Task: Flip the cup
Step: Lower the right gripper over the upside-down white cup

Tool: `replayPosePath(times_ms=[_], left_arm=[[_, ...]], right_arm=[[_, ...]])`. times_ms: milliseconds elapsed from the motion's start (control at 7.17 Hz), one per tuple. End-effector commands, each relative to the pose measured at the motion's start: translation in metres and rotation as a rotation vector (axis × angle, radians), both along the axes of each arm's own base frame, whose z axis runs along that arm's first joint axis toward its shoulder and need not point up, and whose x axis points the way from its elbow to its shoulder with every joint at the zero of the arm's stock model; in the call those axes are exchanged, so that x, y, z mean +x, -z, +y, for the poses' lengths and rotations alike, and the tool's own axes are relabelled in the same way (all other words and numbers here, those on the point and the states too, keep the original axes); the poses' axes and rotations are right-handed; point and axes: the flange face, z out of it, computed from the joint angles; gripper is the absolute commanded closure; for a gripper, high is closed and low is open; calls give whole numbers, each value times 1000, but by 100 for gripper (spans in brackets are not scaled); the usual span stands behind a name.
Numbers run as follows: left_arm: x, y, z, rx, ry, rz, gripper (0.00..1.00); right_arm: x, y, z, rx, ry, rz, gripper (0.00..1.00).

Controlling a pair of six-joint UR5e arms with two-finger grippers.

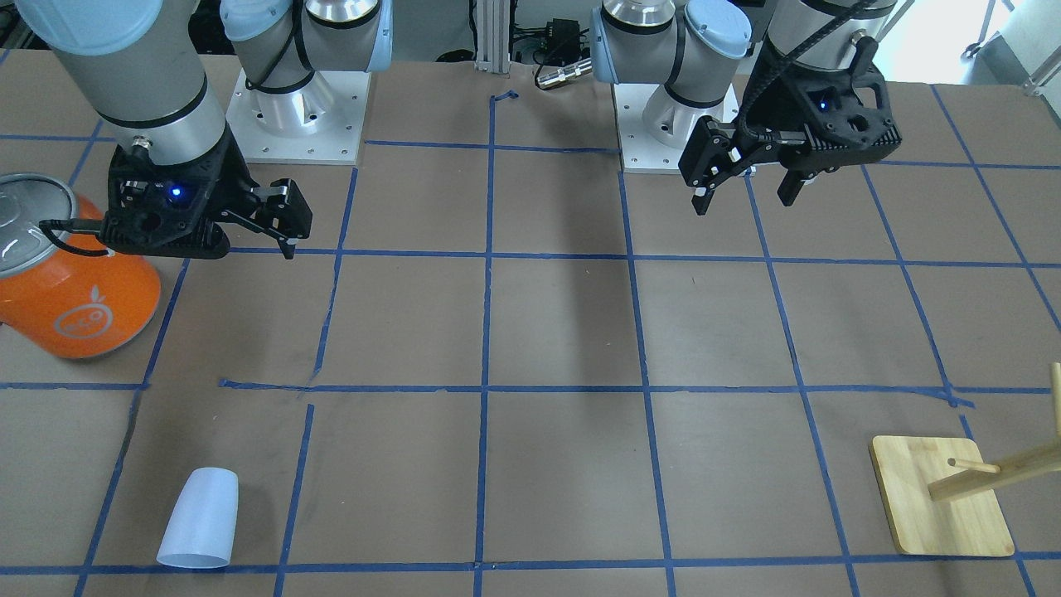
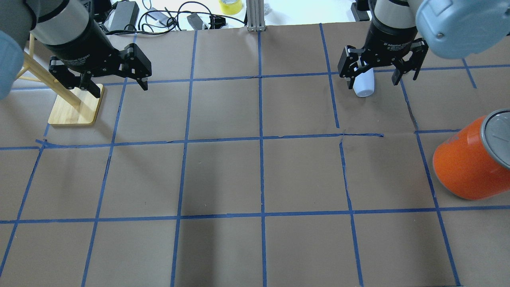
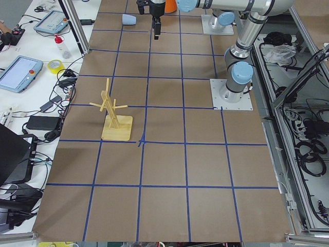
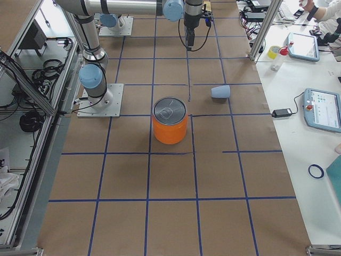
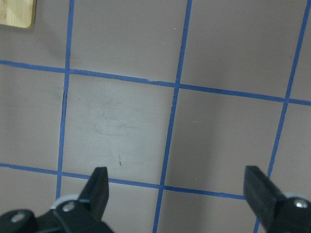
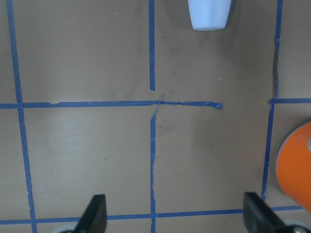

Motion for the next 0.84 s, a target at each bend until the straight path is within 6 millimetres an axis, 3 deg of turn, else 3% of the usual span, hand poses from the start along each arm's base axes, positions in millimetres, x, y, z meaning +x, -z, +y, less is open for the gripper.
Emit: replayPosePath(times_ms=[0, 419, 558, 698], left_arm=[[0, 0, 0, 2, -1, 0, 0], [0, 0, 0, 0, 0, 0, 0], [0, 0, 0, 2, -1, 0, 0], [0, 0, 0, 2, -1, 0, 0]], right_arm=[[0, 0, 0, -3, -1, 0, 0], [0, -1, -2, -18, 0, 1, 0], [-2, 1, -11, -60, 6, 18, 0], [0, 19, -38, -121, 10, 12, 0]])
